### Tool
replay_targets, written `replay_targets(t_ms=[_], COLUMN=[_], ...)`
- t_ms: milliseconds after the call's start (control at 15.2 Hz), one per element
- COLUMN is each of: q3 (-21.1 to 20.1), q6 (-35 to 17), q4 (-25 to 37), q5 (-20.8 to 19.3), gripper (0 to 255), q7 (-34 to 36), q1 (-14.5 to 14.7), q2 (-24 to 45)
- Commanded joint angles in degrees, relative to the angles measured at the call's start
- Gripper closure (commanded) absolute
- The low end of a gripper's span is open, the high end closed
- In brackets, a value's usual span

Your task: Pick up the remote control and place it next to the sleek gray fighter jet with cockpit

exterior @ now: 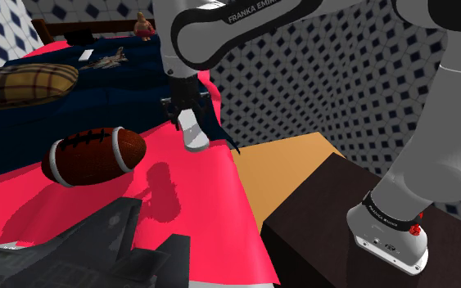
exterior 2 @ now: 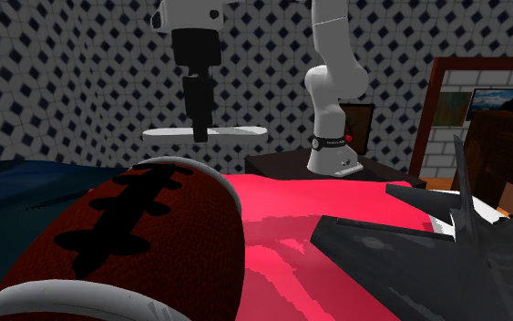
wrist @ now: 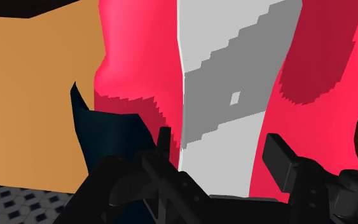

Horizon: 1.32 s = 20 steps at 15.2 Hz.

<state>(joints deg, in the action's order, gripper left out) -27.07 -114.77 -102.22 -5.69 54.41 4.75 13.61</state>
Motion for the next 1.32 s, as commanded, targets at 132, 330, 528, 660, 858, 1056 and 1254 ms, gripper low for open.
replay_targets(t_ms=[132, 330, 528, 660, 858, 1056, 1254], q3=[-0.17, -0.26, -0.33, -0.38, -0.44, -0.5, -0.56], q6=[2.77, 4.94, 7.13, 8.62, 10.88, 13.18, 15.43], q4=[1.91, 3.66, 5.54, 6.88, 9.01, 11.3, 13.65], q5=[0.55, 0.83, 1.05, 1.15, 1.26, 1.3, 1.26], gripper=[255, 255, 255, 255, 255, 255, 255], q7=[-0.28, -0.45, -0.58, -0.64, -0.7, -0.72, -0.7], q1=[-0.08, -0.1, -0.09, -0.07, 0.0, 0.1, 0.23], q2=[-0.98, -1.45, -1.8, -1.97, -2.12, -2.14, -2.03])
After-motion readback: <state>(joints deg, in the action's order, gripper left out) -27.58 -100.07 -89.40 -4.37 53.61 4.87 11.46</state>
